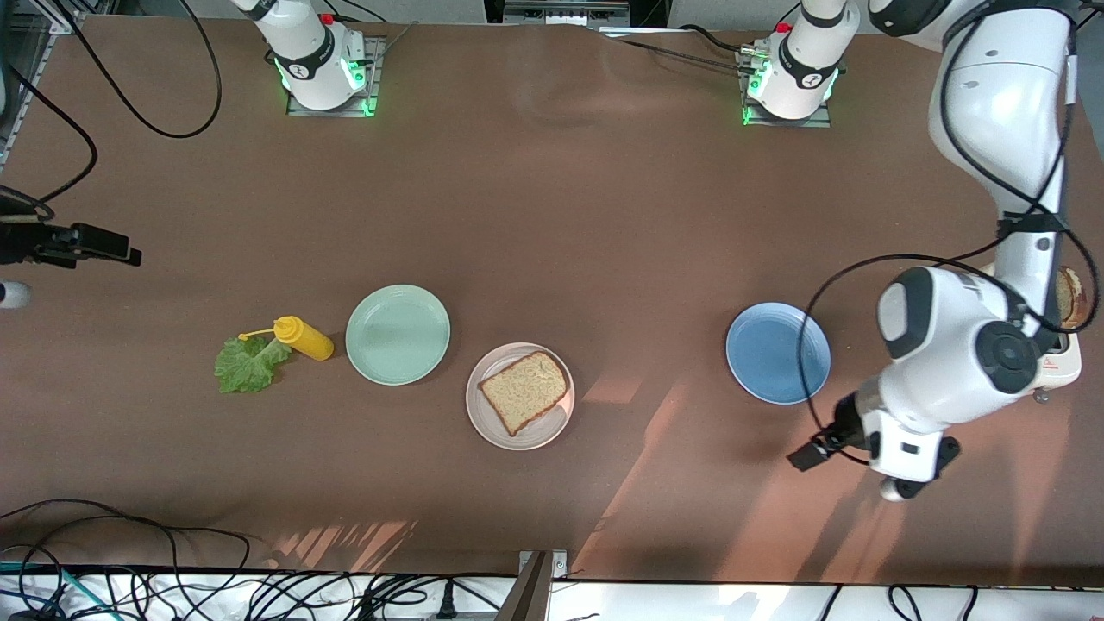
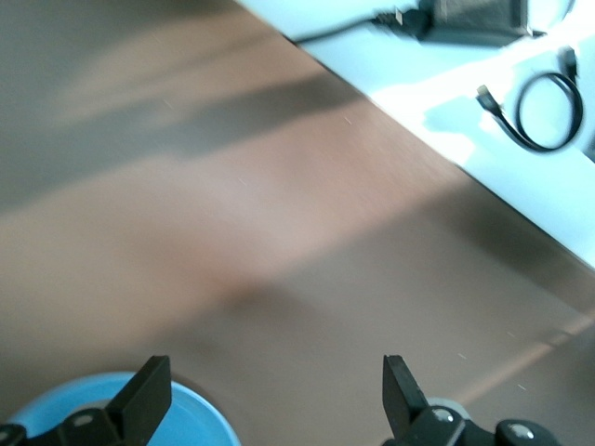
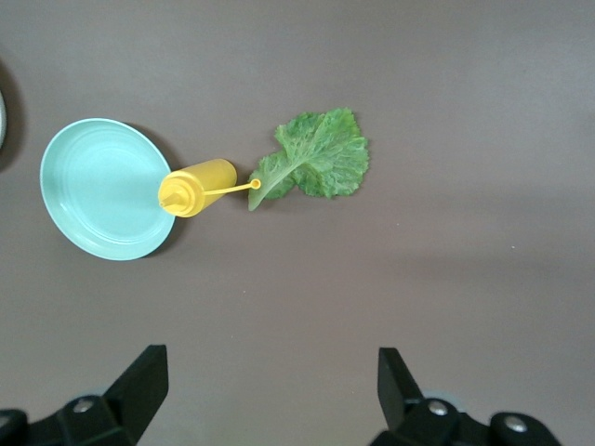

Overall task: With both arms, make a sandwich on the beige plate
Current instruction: 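Reach the right gripper to the lettuce while the left gripper returns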

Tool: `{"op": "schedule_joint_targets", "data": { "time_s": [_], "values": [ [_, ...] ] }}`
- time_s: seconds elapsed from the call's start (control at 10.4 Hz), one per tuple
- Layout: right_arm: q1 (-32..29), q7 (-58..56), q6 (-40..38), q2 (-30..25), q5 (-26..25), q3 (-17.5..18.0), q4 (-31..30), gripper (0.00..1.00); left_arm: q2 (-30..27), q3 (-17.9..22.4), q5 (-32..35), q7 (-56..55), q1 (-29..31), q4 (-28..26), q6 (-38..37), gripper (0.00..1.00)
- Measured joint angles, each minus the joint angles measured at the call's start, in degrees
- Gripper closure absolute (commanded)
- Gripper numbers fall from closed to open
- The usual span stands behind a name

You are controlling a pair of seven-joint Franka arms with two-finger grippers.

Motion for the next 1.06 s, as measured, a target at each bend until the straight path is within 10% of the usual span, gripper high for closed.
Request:
{"op": "schedule_joint_targets", "data": {
  "time_s": [1.06],
  "values": [
    [0.12, -1.42, 14.44, 9.5, -3.86, 0.14, -3.81, 0.0, -15.97, -1.93, 8.36, 34.79, 10.32, 0.23, -30.73, 0.01]
  ]
}}
